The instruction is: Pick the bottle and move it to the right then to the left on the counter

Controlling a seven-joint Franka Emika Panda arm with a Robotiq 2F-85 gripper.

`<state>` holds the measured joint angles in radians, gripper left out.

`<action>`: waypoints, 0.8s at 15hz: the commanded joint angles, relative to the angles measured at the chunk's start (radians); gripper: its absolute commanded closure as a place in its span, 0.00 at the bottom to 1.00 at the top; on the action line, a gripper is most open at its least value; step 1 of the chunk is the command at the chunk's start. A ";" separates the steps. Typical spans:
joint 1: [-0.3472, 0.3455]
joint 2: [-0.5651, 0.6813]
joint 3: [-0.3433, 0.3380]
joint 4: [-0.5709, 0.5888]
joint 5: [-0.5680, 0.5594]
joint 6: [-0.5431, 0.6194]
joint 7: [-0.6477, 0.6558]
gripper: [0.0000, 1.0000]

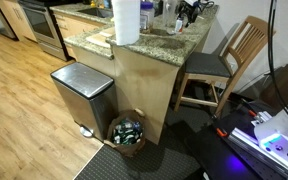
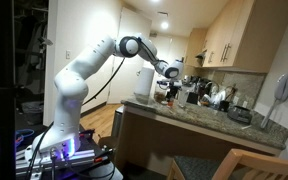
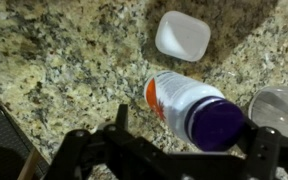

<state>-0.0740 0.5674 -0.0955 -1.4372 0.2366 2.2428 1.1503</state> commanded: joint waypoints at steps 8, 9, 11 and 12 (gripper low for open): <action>-0.003 -0.031 -0.001 -0.003 0.027 -0.020 0.006 0.75; 0.008 -0.055 -0.009 -0.007 0.007 -0.057 0.018 0.75; 0.019 -0.129 0.002 -0.016 -0.007 -0.185 0.014 0.75; 0.030 -0.169 0.003 -0.019 -0.020 -0.268 0.018 0.75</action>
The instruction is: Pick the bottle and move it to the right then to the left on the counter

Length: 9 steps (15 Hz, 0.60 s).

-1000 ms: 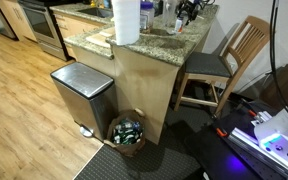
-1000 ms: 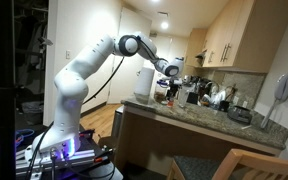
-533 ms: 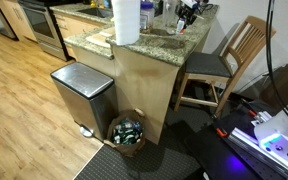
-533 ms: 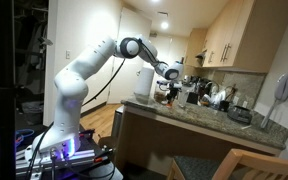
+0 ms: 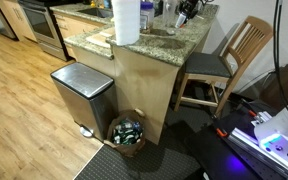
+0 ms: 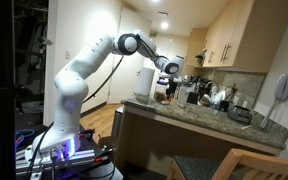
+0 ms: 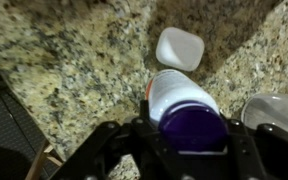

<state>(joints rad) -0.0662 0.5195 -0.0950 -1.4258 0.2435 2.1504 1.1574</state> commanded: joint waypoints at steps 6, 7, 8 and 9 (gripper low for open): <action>0.076 -0.277 0.026 -0.036 -0.104 -0.629 0.035 0.75; 0.086 -0.295 0.031 -0.066 -0.124 -0.616 0.012 0.75; 0.086 -0.300 0.036 -0.096 -0.123 -0.589 -0.015 0.75; 0.089 -0.301 0.037 -0.132 -0.140 -0.543 -0.036 0.75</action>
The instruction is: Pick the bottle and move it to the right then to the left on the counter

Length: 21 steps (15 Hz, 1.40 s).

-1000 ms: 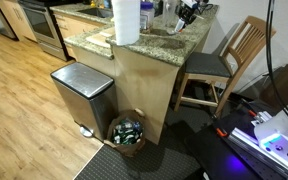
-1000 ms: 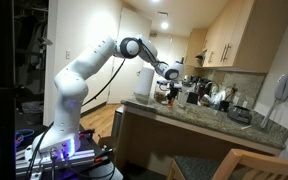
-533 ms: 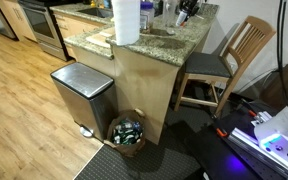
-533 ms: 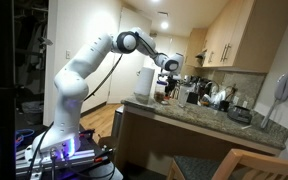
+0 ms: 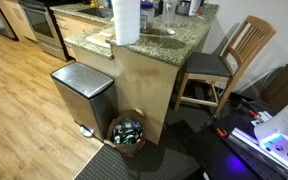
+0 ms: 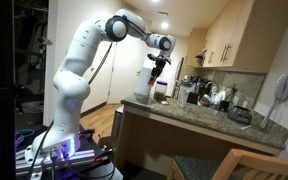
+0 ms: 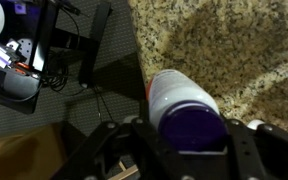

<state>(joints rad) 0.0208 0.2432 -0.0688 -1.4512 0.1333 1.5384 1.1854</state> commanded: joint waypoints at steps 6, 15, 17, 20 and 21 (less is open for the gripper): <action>0.004 0.002 0.012 -0.102 -0.038 0.078 -0.042 0.75; -0.007 0.015 0.019 -0.074 -0.003 -0.030 -0.130 0.75; -0.018 0.026 0.023 -0.048 0.063 -0.159 -0.172 0.75; -0.009 0.025 0.012 -0.045 0.076 -0.196 -0.160 0.75; -0.002 0.004 0.013 -0.076 0.065 -0.172 -0.152 0.50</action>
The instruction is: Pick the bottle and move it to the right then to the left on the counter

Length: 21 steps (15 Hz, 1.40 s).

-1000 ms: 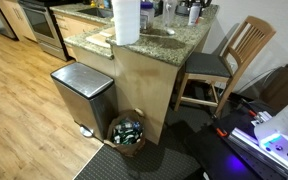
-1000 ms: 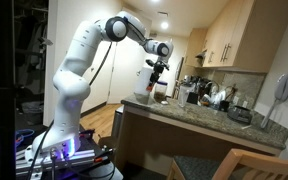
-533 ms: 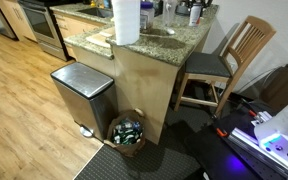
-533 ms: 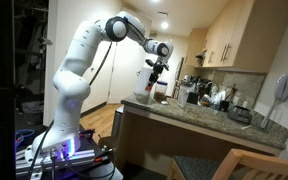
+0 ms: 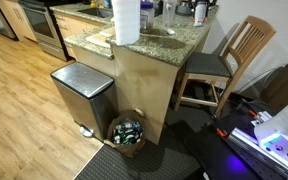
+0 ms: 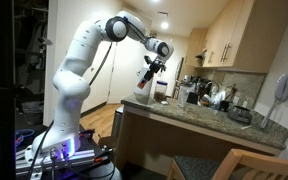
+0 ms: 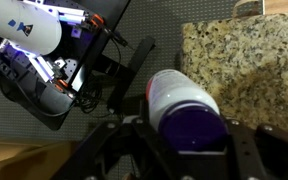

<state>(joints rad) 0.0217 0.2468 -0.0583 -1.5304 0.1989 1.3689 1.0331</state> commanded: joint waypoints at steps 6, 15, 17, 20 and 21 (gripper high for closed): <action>0.009 -0.004 -0.001 0.002 -0.068 0.029 0.023 0.75; 0.023 -0.001 0.024 0.010 -0.115 0.420 -0.112 0.75; 0.051 -0.068 0.042 -0.001 -0.141 0.433 -0.119 0.75; 0.085 -0.152 0.077 0.038 -0.141 0.343 -0.099 0.75; 0.097 -0.183 0.090 0.051 -0.148 0.306 -0.077 0.75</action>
<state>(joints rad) 0.0977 0.1521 0.0029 -1.4995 0.0669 1.7680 0.9362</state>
